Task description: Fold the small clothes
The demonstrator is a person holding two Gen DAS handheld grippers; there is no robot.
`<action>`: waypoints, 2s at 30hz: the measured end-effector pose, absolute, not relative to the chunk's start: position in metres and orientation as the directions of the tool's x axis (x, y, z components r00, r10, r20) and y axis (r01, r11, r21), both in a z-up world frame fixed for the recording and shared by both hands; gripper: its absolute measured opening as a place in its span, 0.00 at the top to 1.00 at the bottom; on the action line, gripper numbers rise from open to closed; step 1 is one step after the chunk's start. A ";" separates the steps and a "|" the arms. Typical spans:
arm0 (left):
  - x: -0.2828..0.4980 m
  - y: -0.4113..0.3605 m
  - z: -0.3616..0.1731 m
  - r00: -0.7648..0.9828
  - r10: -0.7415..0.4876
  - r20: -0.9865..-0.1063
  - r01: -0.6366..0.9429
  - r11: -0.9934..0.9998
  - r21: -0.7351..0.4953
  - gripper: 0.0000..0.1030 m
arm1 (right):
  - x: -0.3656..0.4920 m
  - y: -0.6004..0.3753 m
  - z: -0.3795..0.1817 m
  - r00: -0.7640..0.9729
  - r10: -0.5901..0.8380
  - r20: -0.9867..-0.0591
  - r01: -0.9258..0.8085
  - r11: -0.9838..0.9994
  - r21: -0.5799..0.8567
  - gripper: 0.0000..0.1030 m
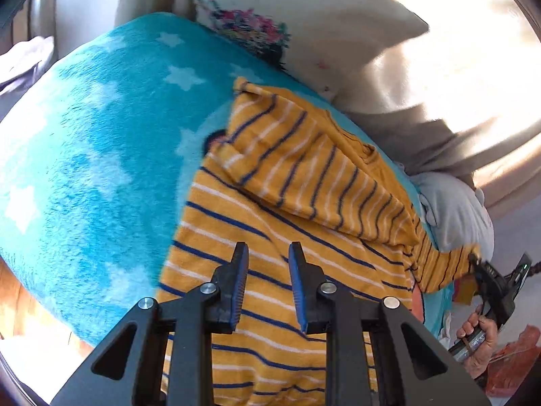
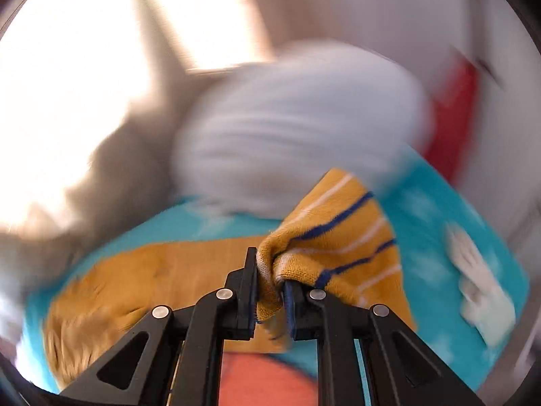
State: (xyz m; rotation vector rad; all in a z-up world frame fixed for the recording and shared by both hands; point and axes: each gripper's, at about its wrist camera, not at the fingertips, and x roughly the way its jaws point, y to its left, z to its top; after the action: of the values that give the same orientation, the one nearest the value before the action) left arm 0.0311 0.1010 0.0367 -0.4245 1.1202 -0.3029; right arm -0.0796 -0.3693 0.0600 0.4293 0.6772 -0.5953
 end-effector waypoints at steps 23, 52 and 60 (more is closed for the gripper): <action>0.112 0.020 0.022 0.240 -0.655 -0.717 0.243 0.755 -0.608 0.64 | -0.031 -0.209 0.003 0.557 0.079 -0.827 0.239 0.938 0.251 0.45; 0.138 0.090 0.026 0.455 -0.404 -0.794 0.046 0.901 -0.432 0.97 | -0.090 -0.313 -0.013 0.533 -0.002 -0.846 0.471 0.831 0.295 0.45; 0.154 0.101 0.009 0.411 -0.488 -0.770 0.029 0.851 -0.524 0.51 | -0.054 -0.305 -0.002 0.554 -0.001 -0.832 0.427 0.859 0.284 0.44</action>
State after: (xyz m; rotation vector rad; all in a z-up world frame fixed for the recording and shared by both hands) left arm 0.1542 0.1012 0.0092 -0.4727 1.1083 -0.3409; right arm -0.0536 -0.3048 -0.0015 0.4935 0.9582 -0.2654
